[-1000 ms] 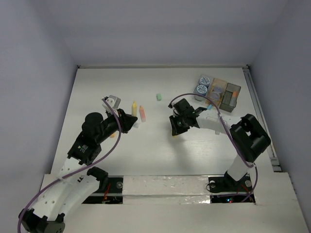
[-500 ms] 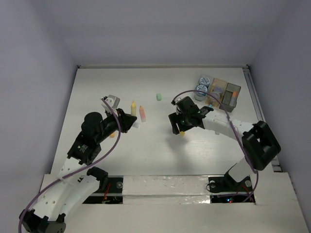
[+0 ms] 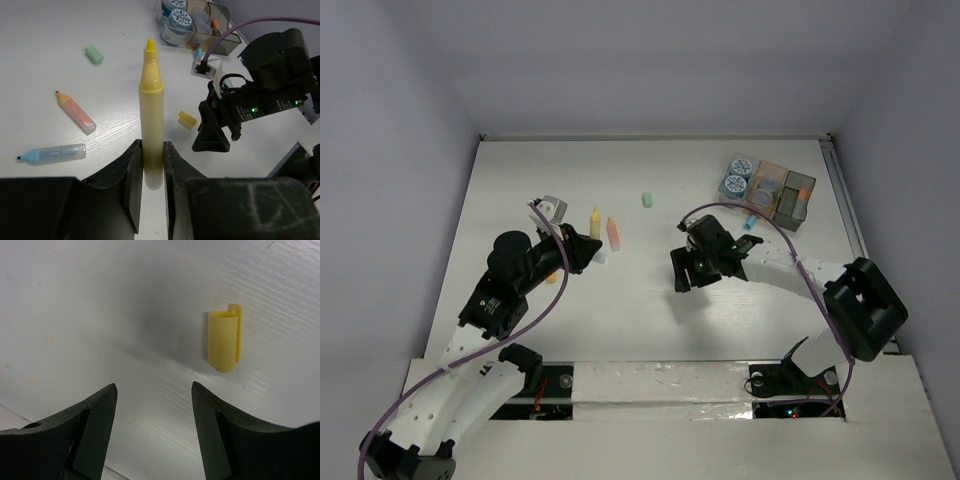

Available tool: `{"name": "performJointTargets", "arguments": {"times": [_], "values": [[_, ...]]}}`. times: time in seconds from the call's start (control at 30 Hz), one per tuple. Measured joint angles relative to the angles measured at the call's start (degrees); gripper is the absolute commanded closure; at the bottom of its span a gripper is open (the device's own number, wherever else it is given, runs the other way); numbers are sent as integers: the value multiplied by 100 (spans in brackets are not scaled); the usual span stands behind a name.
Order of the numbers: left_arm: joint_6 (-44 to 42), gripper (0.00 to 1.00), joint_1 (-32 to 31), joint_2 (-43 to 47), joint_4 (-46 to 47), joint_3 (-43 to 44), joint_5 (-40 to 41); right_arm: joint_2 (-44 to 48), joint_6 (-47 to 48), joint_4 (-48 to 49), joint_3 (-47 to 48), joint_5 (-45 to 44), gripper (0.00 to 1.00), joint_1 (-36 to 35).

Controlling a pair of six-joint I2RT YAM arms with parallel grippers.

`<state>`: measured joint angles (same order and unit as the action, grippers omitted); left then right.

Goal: Sort the stationery into containers
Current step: Close the pen cap on the pen.

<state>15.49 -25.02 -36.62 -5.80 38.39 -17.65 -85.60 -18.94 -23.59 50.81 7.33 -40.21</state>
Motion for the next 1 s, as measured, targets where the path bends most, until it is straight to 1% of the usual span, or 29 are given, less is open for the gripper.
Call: {"name": "performJointTargets", "arguments": {"times": [0.07, 0.1, 0.2, 0.57, 0.67, 0.8, 1.0], "values": [[0, 100, 0, 0, 0, 0, -4, -168, -96, 116, -87, 66, 27, 0], [0, 100, 0, 0, 0, 0, -9, -223, -133, 173, -116, 92, 22, 0], [0, 100, 0, 0, 0, 0, -13, -295, -256, 365, -195, 94, 18, 0], [0, 100, 0, 0, 0, 0, -26, -413, -485, 706, -214, -348, 17, 55], [0, 100, 0, 0, 0, 0, -31, -424, -494, 769, -214, -450, 17, 146], [2, 100, 0, -7, 2, 0, -37, -439, -494, 839, -214, -573, 14, 297], [2, 100, 0, -44, 11, 0, -37, -715, -411, 1071, 4, -695, 13, 540]]}}
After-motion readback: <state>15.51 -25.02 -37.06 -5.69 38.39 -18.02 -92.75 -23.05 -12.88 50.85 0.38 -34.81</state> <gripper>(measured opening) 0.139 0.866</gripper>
